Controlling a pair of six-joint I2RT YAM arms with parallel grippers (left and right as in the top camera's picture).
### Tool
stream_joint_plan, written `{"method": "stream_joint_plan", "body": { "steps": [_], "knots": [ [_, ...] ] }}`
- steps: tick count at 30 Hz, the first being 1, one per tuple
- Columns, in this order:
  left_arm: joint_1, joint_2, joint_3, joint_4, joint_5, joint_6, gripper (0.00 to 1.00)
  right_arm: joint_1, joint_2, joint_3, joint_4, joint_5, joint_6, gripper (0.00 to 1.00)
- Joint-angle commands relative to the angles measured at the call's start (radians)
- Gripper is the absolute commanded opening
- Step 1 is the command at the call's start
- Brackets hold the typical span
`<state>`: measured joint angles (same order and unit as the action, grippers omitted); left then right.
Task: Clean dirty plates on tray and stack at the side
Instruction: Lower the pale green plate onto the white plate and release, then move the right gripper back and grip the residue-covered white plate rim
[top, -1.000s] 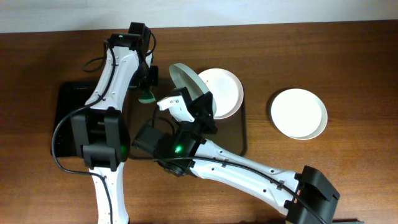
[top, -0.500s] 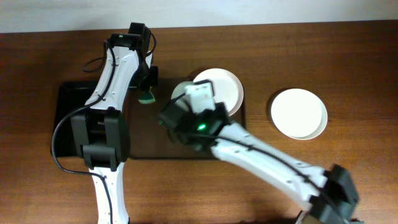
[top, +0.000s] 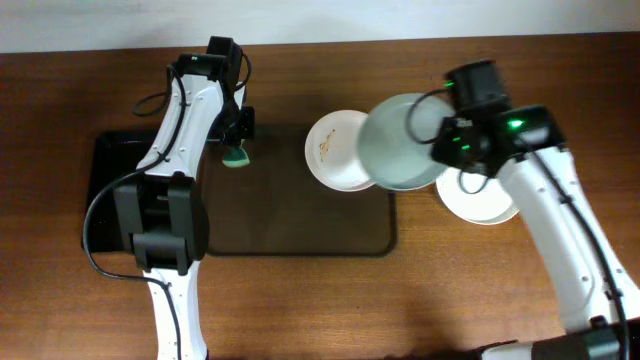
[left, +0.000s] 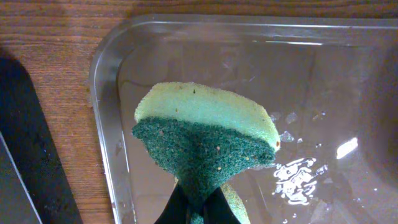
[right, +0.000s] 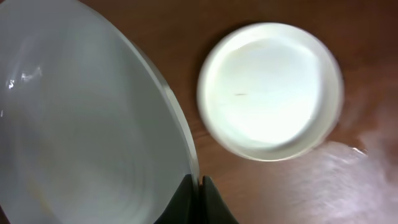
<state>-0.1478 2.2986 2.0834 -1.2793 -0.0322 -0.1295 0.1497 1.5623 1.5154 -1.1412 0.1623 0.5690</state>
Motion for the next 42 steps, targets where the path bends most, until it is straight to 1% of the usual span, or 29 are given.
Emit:
{"method": "stream_joint_plan", "body": {
  "steps": [1, 5, 9, 14, 19, 20, 21, 23, 24, 25, 28, 31, 32, 34, 37, 39, 42],
  "knots": [
    [0.009, 0.003, 0.011, 0.0, 0.011, -0.011, 0.01, -0.165, -0.016, -0.084, 0.021, -0.057, -0.012, 0.04],
    [0.017, 0.003, 0.011, -0.001, 0.011, -0.011, 0.0, -0.32, -0.015, -0.211, 0.102, -0.078, -0.012, 0.04],
    [0.017, 0.003, 0.011, -0.001, 0.011, -0.011, 0.0, -0.417, -0.015, -0.34, 0.221, -0.093, -0.013, 0.04],
    [0.018, 0.003, 0.011, -0.001, 0.011, -0.011, 0.0, -0.452, -0.012, -0.45, 0.337, -0.099, -0.016, 0.04],
    [0.018, 0.003, 0.011, -0.001, 0.011, -0.011, 0.0, -0.452, 0.018, -0.49, 0.379, -0.086, -0.015, 0.04],
    [0.018, 0.003, 0.011, -0.001, 0.011, -0.011, 0.0, -0.452, 0.03, -0.491, 0.379, -0.071, -0.015, 0.12],
    [0.018, 0.003, 0.011, -0.001, 0.011, -0.011, 0.0, -0.452, 0.037, -0.491, 0.379, -0.066, -0.015, 0.28],
    [0.018, 0.003, 0.011, -0.001, 0.011, -0.011, 0.01, -0.452, 0.047, -0.491, 0.383, -0.061, -0.015, 0.78],
    [0.018, 0.003, 0.011, -0.002, 0.011, -0.011, 0.0, -0.452, 0.048, -0.491, 0.392, -0.069, -0.016, 0.86],
    [0.018, 0.003, 0.011, -0.002, 0.011, -0.011, 0.0, -0.45, 0.047, -0.486, 0.398, -0.09, -0.017, 0.87],
    [0.018, 0.003, 0.011, -0.001, 0.011, -0.012, 0.01, -0.448, 0.044, -0.438, 0.396, -0.201, -0.098, 0.88],
    [0.018, 0.003, 0.011, -0.001, 0.011, -0.012, 0.0, -0.401, 0.026, -0.355, 0.367, -0.254, -0.151, 0.88],
    [0.018, 0.003, 0.011, -0.001, 0.011, -0.012, 0.01, -0.37, 0.022, -0.318, 0.349, -0.263, -0.151, 0.86],
    [0.018, 0.003, 0.011, -0.001, 0.011, -0.012, 0.01, -0.301, 0.021, -0.252, 0.328, -0.296, -0.15, 0.78],
    [0.018, 0.003, 0.011, 0.0, 0.011, -0.012, 0.01, -0.183, 0.021, -0.21, 0.349, -0.32, -0.072, 0.73],
    [0.018, 0.003, 0.011, 0.001, 0.011, -0.012, 0.0, -0.097, 0.03, -0.21, 0.385, -0.302, 0.021, 0.68],
    [0.018, 0.003, 0.011, 0.003, 0.011, -0.012, 0.0, 0.021, 0.083, -0.21, 0.403, -0.208, 0.18, 0.56]
  ]
}}
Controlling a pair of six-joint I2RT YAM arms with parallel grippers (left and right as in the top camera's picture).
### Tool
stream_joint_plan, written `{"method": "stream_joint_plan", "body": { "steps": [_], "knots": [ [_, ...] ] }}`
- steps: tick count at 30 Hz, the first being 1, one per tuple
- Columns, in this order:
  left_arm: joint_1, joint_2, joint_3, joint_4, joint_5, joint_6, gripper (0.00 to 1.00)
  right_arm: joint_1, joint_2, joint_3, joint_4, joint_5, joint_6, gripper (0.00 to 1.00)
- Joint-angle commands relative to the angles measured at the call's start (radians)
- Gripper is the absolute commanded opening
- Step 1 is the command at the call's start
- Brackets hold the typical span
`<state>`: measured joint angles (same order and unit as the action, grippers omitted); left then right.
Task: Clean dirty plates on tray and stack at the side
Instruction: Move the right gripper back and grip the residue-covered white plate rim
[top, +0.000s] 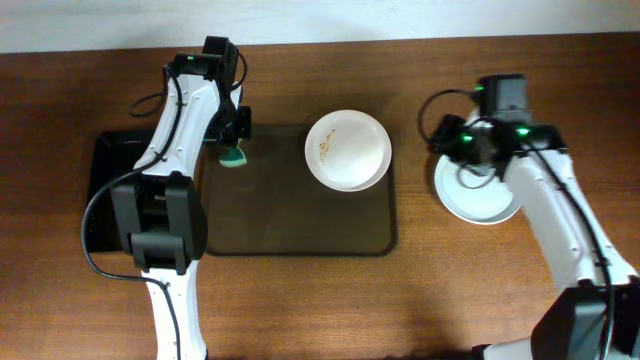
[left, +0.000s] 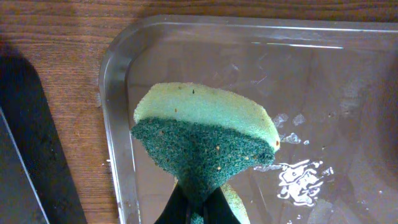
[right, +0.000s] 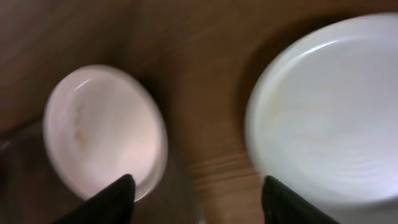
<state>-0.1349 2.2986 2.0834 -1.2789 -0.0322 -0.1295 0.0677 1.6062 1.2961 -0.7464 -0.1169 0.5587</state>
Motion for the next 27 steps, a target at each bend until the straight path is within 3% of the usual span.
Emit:
{"method": "stream_joint_plan", "body": {
  "steps": [1, 8, 11, 17, 27],
  "knots": [
    [0.005, 0.003, 0.011, 0.003, 0.011, -0.012, 0.0, 0.13, 0.061, 0.009, 0.011, 0.082, 0.216, 0.52],
    [0.005, 0.003, 0.011, 0.004, 0.011, -0.012, 0.01, 0.263, 0.279, 0.01, 0.087, 0.097, 0.332, 0.43],
    [0.005, 0.003, 0.011, 0.003, 0.011, -0.012, 0.0, 0.274, 0.344, 0.01, 0.093, 0.099, 0.349, 0.34],
    [0.005, 0.003, 0.011, 0.005, 0.011, -0.012, 0.01, 0.292, 0.382, 0.01, 0.093, 0.058, 0.315, 0.04],
    [0.005, 0.003, 0.011, 0.01, 0.011, -0.012, 0.0, 0.443, 0.381, 0.047, 0.016, -0.026, 0.2, 0.04]
  ]
}}
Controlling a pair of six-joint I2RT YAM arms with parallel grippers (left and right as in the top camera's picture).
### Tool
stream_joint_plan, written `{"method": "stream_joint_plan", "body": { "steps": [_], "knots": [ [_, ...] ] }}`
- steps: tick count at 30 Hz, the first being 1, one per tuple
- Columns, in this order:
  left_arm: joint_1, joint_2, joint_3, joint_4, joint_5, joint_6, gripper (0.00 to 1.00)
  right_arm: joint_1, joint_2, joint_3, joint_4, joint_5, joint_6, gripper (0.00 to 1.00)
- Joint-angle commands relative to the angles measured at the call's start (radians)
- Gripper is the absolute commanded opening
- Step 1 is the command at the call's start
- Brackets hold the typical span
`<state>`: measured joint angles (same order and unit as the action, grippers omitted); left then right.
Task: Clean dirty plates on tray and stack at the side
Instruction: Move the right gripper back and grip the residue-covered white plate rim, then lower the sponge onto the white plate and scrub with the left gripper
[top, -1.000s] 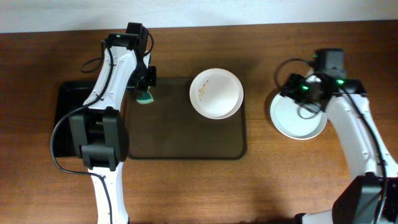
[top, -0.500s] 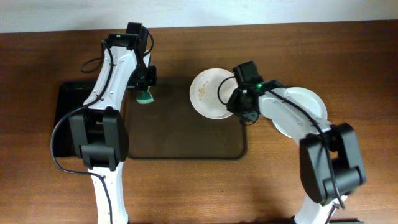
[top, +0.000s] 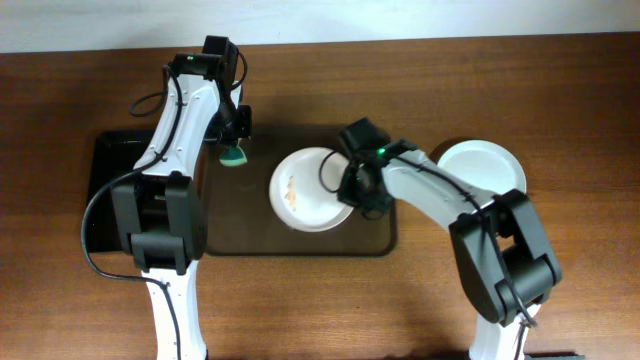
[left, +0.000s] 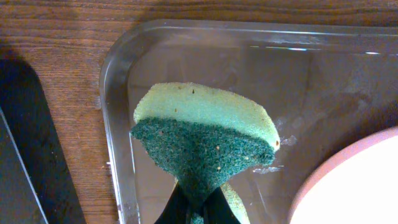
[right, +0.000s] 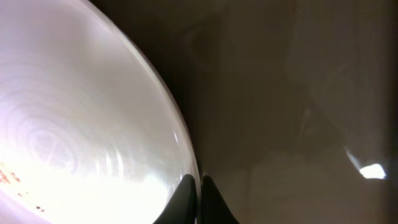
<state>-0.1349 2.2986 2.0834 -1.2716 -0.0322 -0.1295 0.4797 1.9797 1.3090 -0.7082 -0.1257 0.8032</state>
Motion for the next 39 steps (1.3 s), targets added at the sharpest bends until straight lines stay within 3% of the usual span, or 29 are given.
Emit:
{"method": "stream_joint_plan", "body": {
  "steps": [1, 4, 5, 7, 10, 14, 16, 23, 26, 30, 39],
  "knots": [
    [0.005, 0.003, 0.011, 0.002, 0.011, -0.012, 0.01, 0.032, 0.008, 0.043, -0.031, -0.018, -0.056, 0.05],
    [0.005, 0.003, 0.011, 0.003, 0.011, -0.012, 0.0, 0.036, 0.008, 0.084, -0.056, -0.021, -0.147, 0.39],
    [0.005, 0.003, 0.011, 0.003, 0.011, -0.012, 0.01, 0.033, 0.008, 0.101, -0.063, -0.021, -0.179, 0.45],
    [0.005, 0.003, 0.011, 0.003, 0.011, -0.012, 0.01, 0.018, 0.008, 0.13, -0.064, -0.029, -0.237, 0.48],
    [0.005, 0.003, 0.011, 0.003, 0.011, -0.012, 0.0, -0.012, 0.008, 0.143, -0.009, -0.095, -0.367, 0.43],
    [0.005, 0.003, 0.011, 0.001, 0.039, -0.011, 0.01, -0.035, 0.046, 0.142, 0.027, -0.111, -0.433, 0.29],
    [0.005, 0.003, 0.011, -0.003, 0.049, -0.011, 0.01, -0.036, 0.085, 0.142, 0.03, -0.111, -0.433, 0.22],
    [0.005, 0.003, 0.011, -0.027, 0.102, 0.042, 0.01, -0.052, 0.139, 0.142, 0.057, -0.198, -0.428, 0.2],
    [0.013, 0.003, 0.011, -0.032, 0.226, 0.105, 0.01, -0.056, 0.146, 0.142, 0.068, -0.206, -0.372, 0.04],
    [0.045, 0.003, 0.011, -0.055, 0.344, 0.174, 0.0, -0.055, 0.159, 0.142, 0.086, -0.231, -0.319, 0.04],
    [0.039, 0.004, -0.018, -0.065, 0.348, 0.215, 0.0, -0.054, 0.159, 0.14, 0.113, -0.231, -0.266, 0.04]
  ]
}}
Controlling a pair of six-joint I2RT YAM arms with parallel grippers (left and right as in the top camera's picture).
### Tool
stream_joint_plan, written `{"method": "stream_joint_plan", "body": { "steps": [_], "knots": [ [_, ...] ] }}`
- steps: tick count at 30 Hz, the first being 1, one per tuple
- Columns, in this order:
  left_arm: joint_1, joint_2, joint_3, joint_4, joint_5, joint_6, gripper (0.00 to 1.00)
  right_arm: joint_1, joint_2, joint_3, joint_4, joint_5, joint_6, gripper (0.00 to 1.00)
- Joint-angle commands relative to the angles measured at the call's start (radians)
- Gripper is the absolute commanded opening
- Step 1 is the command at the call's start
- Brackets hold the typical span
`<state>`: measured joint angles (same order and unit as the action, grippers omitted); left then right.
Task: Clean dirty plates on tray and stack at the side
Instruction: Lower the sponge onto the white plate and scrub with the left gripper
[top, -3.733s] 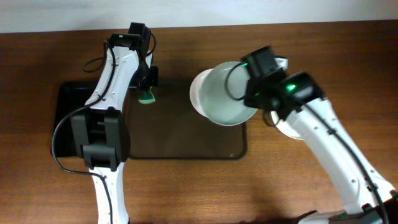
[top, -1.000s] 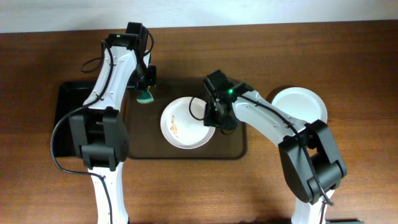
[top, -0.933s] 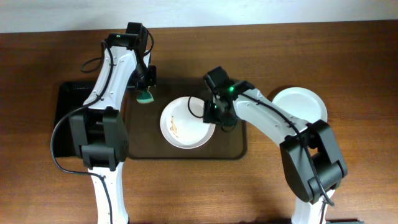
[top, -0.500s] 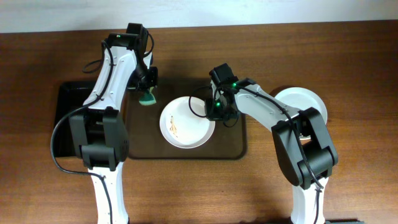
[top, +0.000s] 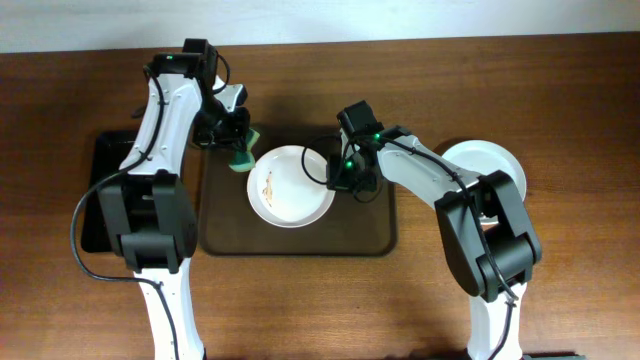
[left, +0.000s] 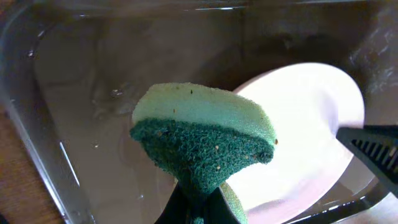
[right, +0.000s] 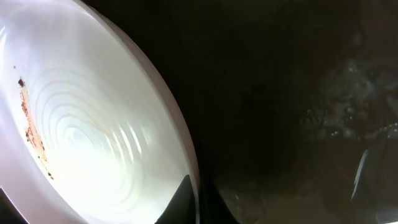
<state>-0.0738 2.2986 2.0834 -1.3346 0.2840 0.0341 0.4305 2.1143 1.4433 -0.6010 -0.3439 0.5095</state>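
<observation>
A white plate (top: 290, 186) with a brownish food smear lies on the dark tray (top: 365, 225), left of its centre. My right gripper (top: 333, 176) is shut on the plate's right rim; in the right wrist view the rim (right: 180, 146) runs between its fingers. My left gripper (top: 232, 148) is shut on a green and yellow sponge (top: 243, 157) at the plate's upper left edge. In the left wrist view the sponge (left: 202, 140) hangs over the plate (left: 298, 137). The clean plates (top: 487, 178) sit stacked on the table to the right of the tray.
A black rectangular object (top: 98, 190) lies on the table left of the tray. The tray's raised clear rim (left: 31, 134) shows wet patches.
The plate has shifted left on the tray, still in my right gripper. My left gripper with the sponge has moved right and down from the tray's top left corner to the plate's upper left edge.
My right gripper held a clean plate above the stack at the right while the left held the sponge over the tray's corner. Then the plate lay on the stack and the right gripper was open. Then it was shut on the dirty plate's rim, and now plate and sponge meet.
</observation>
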Motion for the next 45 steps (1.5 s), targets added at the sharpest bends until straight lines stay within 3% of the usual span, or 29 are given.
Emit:
{"method": "stream_joint_plan", "body": {
  "steps": [1, 17, 24, 32, 39, 42, 45],
  "knots": [
    [-0.034, 0.004, -0.034, 0.001, 0.031, 0.051, 0.01, -0.005, 0.024, 0.006, 0.005, -0.012, 0.027, 0.04],
    [-0.105, 0.004, -0.291, 0.118, 0.09, 0.056, 0.01, -0.005, 0.024, 0.006, 0.011, -0.013, 0.028, 0.04],
    [-0.106, 0.004, -0.436, 0.241, 0.085, 0.061, 0.0, -0.005, 0.024, 0.006, 0.011, -0.013, 0.028, 0.04],
    [-0.105, 0.003, -0.437, 0.462, -0.182, -0.043, 0.01, -0.005, 0.024, 0.006, 0.006, -0.013, 0.031, 0.04],
    [-0.105, 0.003, -0.437, 0.653, -0.223, -0.042, 0.0, -0.005, 0.024, 0.006, 0.004, -0.012, 0.031, 0.04],
    [-0.105, 0.003, -0.437, 0.666, -0.267, -0.041, 0.01, -0.005, 0.025, 0.006, 0.004, -0.012, 0.031, 0.04],
    [-0.105, 0.003, -0.437, 0.577, -0.259, -0.026, 0.01, -0.005, 0.026, 0.006, 0.004, -0.012, 0.031, 0.04]
  ]
}}
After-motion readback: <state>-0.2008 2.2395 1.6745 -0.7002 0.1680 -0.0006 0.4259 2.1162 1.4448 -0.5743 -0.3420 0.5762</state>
